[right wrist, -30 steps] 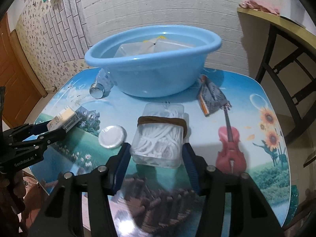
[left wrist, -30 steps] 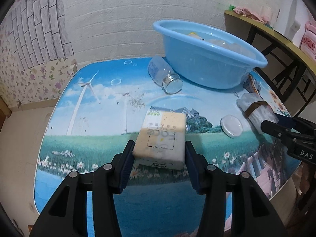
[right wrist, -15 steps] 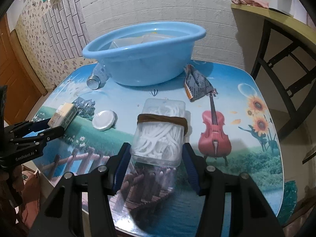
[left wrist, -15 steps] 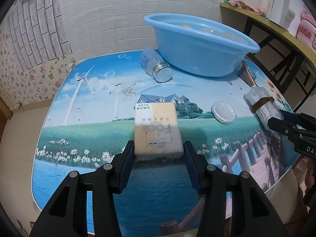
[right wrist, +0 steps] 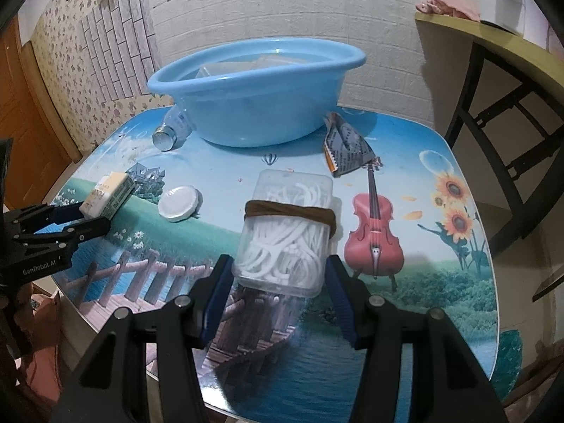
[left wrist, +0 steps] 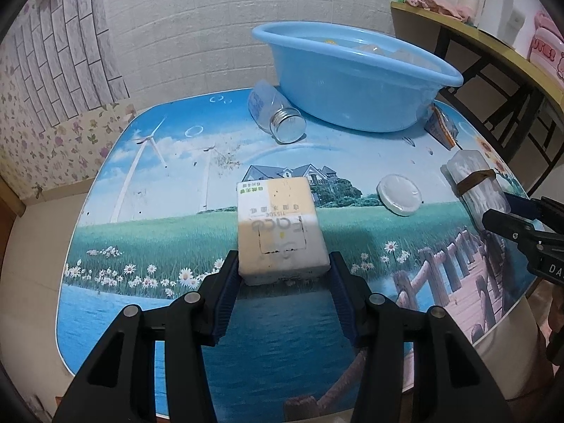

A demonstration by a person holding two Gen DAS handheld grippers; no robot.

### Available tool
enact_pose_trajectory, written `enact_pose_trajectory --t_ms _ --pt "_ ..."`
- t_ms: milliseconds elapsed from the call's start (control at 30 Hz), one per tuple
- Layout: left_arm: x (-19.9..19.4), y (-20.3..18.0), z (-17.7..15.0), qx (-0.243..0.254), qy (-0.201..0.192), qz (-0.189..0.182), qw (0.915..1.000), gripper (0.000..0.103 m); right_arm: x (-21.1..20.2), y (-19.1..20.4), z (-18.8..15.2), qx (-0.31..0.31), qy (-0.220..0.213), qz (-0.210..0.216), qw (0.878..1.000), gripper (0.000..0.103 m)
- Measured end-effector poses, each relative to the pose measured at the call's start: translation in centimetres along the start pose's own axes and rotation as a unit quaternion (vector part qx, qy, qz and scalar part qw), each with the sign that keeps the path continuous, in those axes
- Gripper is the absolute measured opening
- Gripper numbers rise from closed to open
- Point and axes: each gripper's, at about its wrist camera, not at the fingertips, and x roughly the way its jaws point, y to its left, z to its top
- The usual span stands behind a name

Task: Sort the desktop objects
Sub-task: 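Lift the tissue pack with the left gripper while the right lifts the floss box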

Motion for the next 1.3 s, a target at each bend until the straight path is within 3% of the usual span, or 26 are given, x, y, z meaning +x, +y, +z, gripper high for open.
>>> enact_pose_trajectory --t_ms 200,700,1233,1300 --pt "0.2 -0.1 0.0 0.004 -0.013 0.004 0.9999 0.05 0.2 -0.1 -0.1 0.003 0.0 -0.001 1.0 0.054" --pt "0.7 0.0 0.2 0.004 -0.029 0.007 0.9995 0.064 0.6 -0.1 0.1 0.0 -0.007 0.0 1.0 0.055" --pt "0.7 0.1 0.1 0.006 -0.03 0.004 0.9995 0.064 1.2 0.0 0.0 -0.003 -0.002 -0.003 1.0 0.058" --pt "0.6 0.1 0.1 0.005 -0.03 0.005 0.9995 0.059 1.2 0.0 0.0 -0.003 -0.002 -0.003 1.0 0.058"
